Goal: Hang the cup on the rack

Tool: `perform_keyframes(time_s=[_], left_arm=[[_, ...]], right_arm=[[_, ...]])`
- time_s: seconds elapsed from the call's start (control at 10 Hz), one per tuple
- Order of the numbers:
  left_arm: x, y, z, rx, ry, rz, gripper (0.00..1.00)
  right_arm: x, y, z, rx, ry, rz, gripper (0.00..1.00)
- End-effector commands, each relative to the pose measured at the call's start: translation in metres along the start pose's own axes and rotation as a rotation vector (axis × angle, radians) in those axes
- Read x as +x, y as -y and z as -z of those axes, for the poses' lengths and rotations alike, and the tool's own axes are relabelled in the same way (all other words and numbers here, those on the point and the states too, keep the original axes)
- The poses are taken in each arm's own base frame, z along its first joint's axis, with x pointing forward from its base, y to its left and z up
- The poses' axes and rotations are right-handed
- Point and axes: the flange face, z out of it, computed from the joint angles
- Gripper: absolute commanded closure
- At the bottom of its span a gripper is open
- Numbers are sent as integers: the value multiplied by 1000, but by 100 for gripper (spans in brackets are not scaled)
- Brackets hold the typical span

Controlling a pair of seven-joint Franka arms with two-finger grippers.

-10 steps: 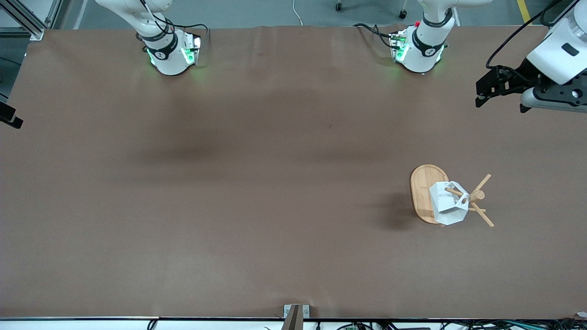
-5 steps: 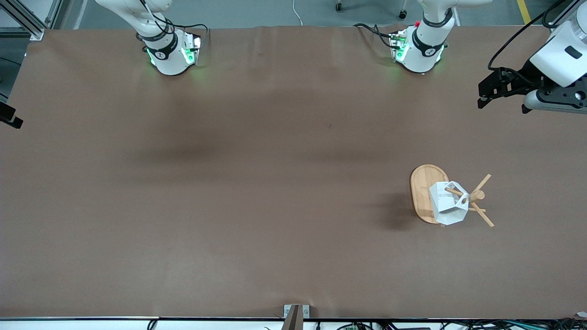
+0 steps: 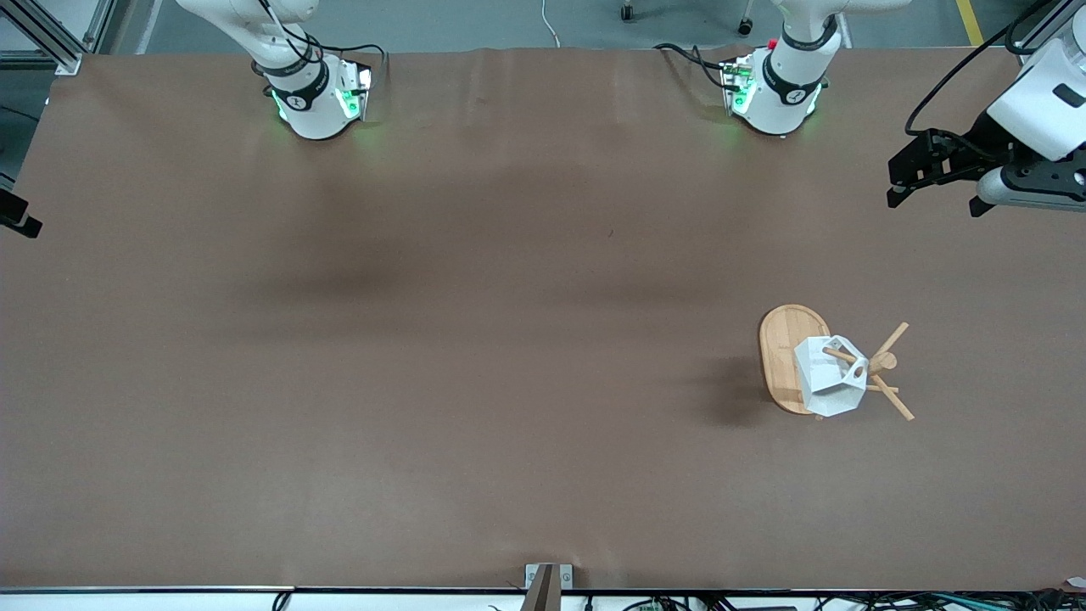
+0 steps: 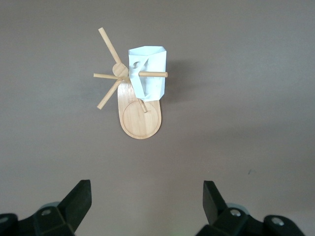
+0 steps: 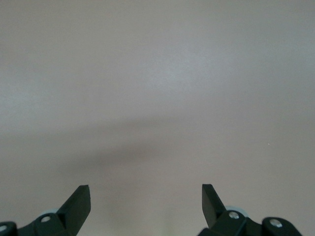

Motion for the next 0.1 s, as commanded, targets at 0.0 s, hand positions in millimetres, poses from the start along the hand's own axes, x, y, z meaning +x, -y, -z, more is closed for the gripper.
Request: perform_keyframes(time_s=[0.0], left_arm=[[-3, 1, -16, -5, 22, 19, 0]], right_arm=[[-3, -6, 1, -7, 4, 1, 0]])
